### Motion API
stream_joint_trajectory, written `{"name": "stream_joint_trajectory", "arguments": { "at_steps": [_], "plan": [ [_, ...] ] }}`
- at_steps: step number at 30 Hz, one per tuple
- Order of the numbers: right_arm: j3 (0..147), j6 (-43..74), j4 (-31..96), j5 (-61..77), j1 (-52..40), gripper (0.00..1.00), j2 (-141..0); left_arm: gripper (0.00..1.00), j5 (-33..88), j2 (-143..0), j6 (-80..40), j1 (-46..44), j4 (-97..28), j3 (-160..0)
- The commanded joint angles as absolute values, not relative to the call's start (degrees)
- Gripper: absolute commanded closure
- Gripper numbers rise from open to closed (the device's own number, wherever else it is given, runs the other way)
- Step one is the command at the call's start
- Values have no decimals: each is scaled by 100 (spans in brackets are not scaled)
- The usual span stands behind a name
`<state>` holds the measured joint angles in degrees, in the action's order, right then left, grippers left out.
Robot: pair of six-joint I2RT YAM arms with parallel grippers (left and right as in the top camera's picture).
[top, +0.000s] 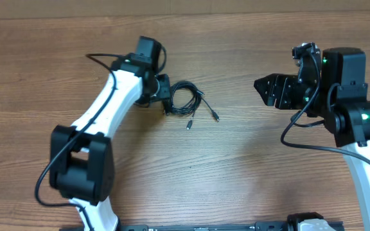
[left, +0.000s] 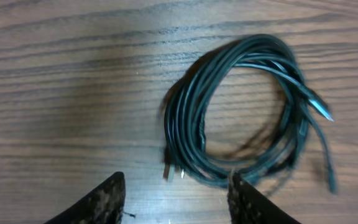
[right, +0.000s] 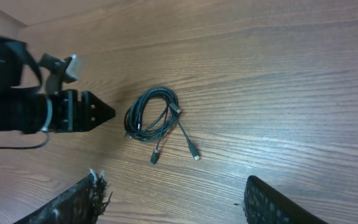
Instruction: Untangle cables
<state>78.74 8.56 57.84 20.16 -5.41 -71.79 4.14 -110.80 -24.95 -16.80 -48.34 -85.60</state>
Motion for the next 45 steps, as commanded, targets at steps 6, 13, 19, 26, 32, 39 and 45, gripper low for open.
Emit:
{"name": "stream_joint_trajectory", "arguments": {
  "at_steps": [6, 13, 19, 26, 32, 39, 45],
  "plan": [
    [8009, 923, 5758, 2051, -582, 34, -7380, 64, -126, -11834, -3420, -1820, -4401, -8652],
    [7999, 921, 5745, 2049, -582, 34, -7496, 60, -117, -11972, -3470, -1828, -4088, -8652],
    [7999, 921, 5736, 2053, -582, 34, -7664, 59, -16, -12027, -3251, -1890, -3959, -8652],
    [7999, 921, 5734, 2051, -582, 34, -7690, 61, 156, -12193, -2934, -1896, -3942, -8648],
    [7999, 921, 5736, 2051, -582, 34, -7690, 72, 38, -12252, -2917, -1916, -4016, -8646],
    [7994, 921, 5736, 2053, -582, 34, -7693, 81, -54, -12342, -2915, -1879, -4029, -8632],
    [7994, 921, 5734, 2069, -582, 34, -7695, 96, 80, -12223, -2816, -1848, -4438, -8774]
  ]
}}
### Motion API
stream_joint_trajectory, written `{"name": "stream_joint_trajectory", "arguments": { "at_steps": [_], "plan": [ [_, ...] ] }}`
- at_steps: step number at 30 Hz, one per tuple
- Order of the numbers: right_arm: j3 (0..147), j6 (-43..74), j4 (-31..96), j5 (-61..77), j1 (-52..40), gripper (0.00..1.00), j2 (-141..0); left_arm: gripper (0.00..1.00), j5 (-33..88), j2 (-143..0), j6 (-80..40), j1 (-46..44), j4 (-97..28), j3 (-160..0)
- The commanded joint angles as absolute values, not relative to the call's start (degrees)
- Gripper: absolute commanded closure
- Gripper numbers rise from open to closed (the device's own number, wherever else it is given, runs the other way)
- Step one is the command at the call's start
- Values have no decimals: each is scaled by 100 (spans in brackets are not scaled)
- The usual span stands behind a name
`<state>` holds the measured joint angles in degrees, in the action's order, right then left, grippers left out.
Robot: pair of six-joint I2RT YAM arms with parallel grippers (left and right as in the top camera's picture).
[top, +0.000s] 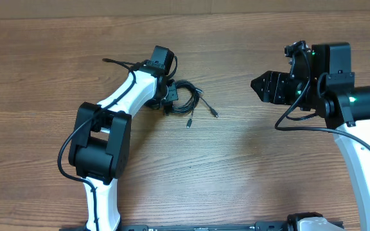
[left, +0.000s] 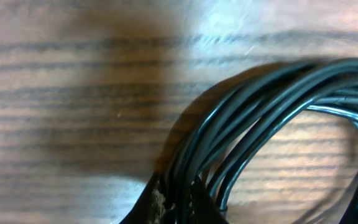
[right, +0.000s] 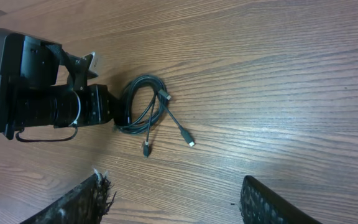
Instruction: Untangle cables
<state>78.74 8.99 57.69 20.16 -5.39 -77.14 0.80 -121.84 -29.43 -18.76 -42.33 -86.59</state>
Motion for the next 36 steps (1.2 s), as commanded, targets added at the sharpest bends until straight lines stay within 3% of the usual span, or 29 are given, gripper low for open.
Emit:
{"name": "stream_joint_trajectory", "arguments": {
  "at_steps": [1, 7, 16, 36],
  "plan": [
    [7994, 923, 5714, 2073, -582, 34, -7695, 96, 198, -12114, -2681, -1831, -4508, -8879],
    [7994, 1098, 5406, 2707, -585, 34, -7695, 96, 1643, -11340, -1584, -1756, -4720, -9555],
    [7994, 2366, 5061, 2882, -746, 37, -7730, 96, 3551, -10575, -770, -1717, -4797, -9843],
    [7994, 4071, 4281, 2235, -1946, 50, -8678, 96, 4722, -10475, -1212, -1728, -4919, -9843]
  ]
}}
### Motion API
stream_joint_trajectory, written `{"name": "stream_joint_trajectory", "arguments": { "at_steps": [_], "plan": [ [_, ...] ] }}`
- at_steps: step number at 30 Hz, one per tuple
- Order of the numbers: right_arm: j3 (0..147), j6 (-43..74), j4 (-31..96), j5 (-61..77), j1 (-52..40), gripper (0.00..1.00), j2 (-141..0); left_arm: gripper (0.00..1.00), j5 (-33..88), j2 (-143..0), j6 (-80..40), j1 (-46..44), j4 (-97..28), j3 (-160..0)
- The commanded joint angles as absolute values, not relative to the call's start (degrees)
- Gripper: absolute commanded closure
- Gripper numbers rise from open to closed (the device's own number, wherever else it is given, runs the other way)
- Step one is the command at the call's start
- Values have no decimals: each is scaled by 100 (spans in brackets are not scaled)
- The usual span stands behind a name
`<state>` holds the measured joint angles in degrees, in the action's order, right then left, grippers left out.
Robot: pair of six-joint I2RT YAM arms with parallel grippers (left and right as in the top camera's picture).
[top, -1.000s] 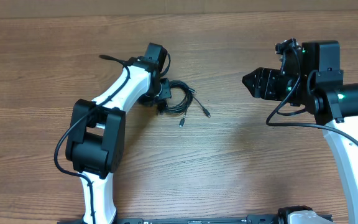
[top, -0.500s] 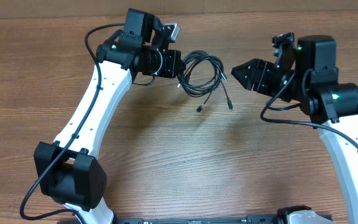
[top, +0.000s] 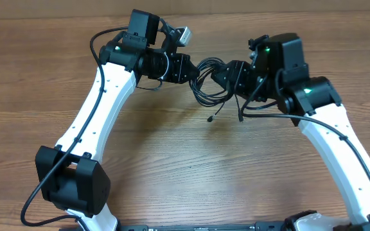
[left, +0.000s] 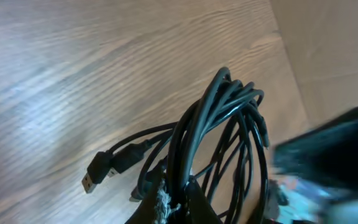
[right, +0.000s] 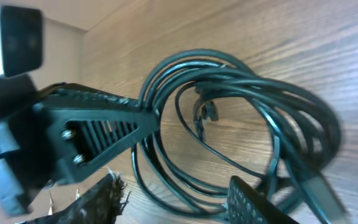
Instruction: Untangle cables
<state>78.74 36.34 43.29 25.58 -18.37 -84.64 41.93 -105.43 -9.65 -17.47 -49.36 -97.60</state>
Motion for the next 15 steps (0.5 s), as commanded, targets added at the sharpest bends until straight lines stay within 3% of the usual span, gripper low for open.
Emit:
{"name": "stream_joint_trajectory", "arguments": {
  "at_steps": [1, 15],
  "plan": [
    [7994, 4178, 4241, 2152, -2003, 51, -8790, 96, 4869, -10475, -1297, -1728, -4919, -9843],
    [7990, 4351, 3264, 1549, -2062, 54, -9415, 96, 6495, -10475, -1894, -1726, -4856, -9843]
  ]
}}
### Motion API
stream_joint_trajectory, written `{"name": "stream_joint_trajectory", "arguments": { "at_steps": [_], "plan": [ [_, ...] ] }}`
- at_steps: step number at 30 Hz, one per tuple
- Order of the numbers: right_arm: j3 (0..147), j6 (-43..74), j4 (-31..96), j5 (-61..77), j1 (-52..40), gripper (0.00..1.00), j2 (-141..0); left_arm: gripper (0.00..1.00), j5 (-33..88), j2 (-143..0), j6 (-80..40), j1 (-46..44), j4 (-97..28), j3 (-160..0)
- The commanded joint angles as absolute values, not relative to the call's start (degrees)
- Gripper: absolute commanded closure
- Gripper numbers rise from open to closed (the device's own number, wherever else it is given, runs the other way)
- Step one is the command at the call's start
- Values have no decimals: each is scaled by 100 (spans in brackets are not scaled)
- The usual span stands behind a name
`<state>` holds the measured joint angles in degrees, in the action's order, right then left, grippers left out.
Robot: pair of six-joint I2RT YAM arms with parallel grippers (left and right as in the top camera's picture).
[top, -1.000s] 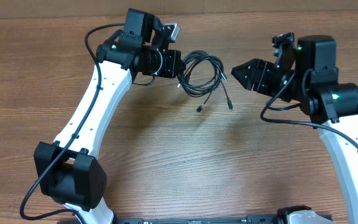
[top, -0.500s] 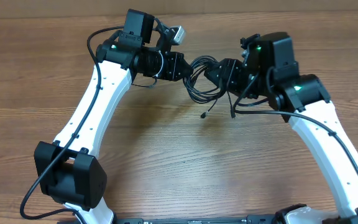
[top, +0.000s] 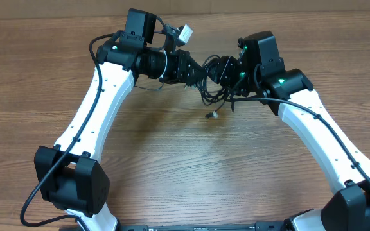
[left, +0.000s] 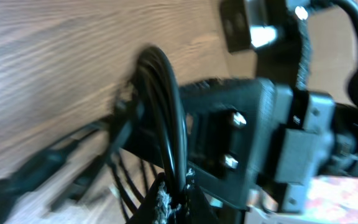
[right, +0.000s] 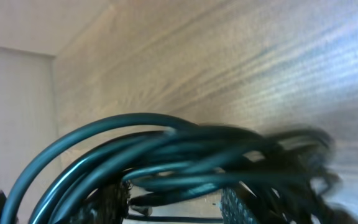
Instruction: Untangle cables
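Observation:
A coil of dark green-black cables [top: 209,82] hangs above the table between my two grippers. My left gripper [top: 190,68] is shut on one side of the coil, and in the left wrist view the strands [left: 162,93] rise straight out of the shut left gripper [left: 175,198]. My right gripper [top: 221,69] faces it from the right. In the right wrist view the right gripper [right: 174,203] is open, and several cable strands [right: 185,149] cross between its fingers [right: 113,200]. Loose plug ends [top: 213,115] dangle below the coil.
The wooden table [top: 185,173] stretches under both arms. The black body of the right gripper [left: 247,134] fills the left wrist view close behind the coil. A pale wall [right: 17,112] borders the table's far edge.
My right gripper has moved further left into the coil, so strands now lie between its open fingers. The left gripper still holds the coil aloft, almost touching the right one.
At first the coil lay on the table with my left gripper open beside it and the right arm far off. Then the left gripper was shut on the coil. Later it held the coil lifted with the right gripper close, and now the right fingers straddle the strands.

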<state>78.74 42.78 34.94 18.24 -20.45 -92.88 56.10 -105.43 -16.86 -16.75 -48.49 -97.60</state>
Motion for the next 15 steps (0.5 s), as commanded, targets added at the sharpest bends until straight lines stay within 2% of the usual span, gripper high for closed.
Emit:
{"name": "stream_joint_trajectory", "arguments": {
  "at_steps": [1, 5, 15],
  "plan": [
    [7990, 4348, 3177, 1542, -2062, 54, -9445, 96, 6591, -10475, -1894, -1728, -4856, -9843],
    [7990, 4351, 2950, 1542, -2062, 55, -9539, 96, 6820, -10475, -2001, -1721, -4842, -9843],
    [7990, 4324, 2637, 1540, -2047, 64, -9583, 96, 7231, -10475, -2720, -1723, -4217, -9843]
  ]
}}
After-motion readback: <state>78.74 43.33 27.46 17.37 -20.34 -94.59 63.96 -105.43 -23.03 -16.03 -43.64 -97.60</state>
